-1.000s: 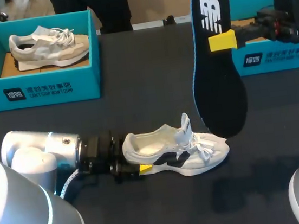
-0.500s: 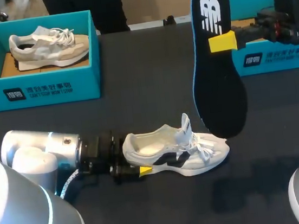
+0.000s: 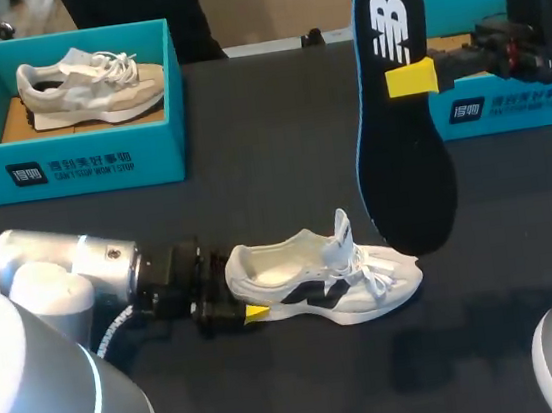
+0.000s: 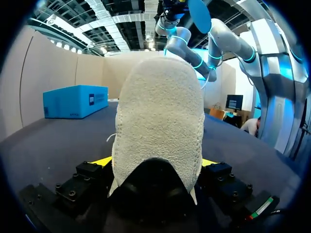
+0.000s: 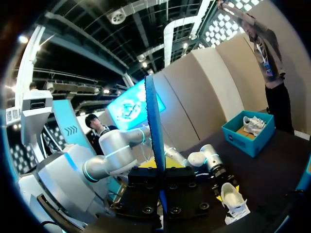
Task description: Take the shoe out of the shoebox, open the shoe tongue, remove and reinsert the insole, then place the shoe into the shoebox
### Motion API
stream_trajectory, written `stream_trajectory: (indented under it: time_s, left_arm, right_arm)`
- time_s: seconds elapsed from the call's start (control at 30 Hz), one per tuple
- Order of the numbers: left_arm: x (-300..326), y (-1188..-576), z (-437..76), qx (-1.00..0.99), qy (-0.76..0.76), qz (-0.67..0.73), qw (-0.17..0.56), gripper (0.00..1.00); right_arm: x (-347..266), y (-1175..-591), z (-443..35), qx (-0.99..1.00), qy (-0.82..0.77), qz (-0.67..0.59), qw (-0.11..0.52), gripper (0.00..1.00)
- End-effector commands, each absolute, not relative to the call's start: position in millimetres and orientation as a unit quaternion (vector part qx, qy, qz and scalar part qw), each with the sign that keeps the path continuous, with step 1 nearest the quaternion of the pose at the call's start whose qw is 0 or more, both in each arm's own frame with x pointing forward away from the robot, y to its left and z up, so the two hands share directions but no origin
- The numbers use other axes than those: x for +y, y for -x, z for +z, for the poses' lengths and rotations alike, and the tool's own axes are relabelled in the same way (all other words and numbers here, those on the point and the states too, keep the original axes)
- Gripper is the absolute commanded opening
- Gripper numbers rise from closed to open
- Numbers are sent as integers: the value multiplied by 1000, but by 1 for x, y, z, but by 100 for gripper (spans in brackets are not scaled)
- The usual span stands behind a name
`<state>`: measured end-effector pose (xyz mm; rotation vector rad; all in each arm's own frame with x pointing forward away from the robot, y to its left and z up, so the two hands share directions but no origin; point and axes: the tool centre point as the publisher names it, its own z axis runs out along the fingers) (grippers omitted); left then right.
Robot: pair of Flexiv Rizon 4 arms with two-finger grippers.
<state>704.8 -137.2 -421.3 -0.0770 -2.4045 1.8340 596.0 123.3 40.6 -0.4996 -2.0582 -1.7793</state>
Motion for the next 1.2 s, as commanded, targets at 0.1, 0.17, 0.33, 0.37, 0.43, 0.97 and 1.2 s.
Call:
stream_trajectory:
  time_s: [0.1,0.17,0.33,0.37,0.43,0.97,1.2]
  left_arm:
    - [-122,-713,-408,-809,56,580,75,100]
    - [-119,-712,-403,-823,70,558,80,100]
    - [-116,-711,-400,-834,87,540,75,100]
    - [-116,-711,-400,-834,87,540,75,100]
    - [-116,-711,-400,-834,87,540,75,100]
    - [-83,-711,-383,-947,99,295,75,100]
    - [-83,-711,-383,-947,99,295,75,100]
  right_arm:
    - [125,-598,41,-732,177,-631,188,0]
    - [125,-598,41,-732,177,-631,188,0]
    - [125,-598,41,-732,177,-631,188,0]
    - [125,-598,41,-732,177,-631,188,0]
    - [125,-598,41,-732,177,-631,188,0]
    - [125,-598,41,-732,177,-631,188,0]
    - [125,-598,41,-732,177,-631,188,0]
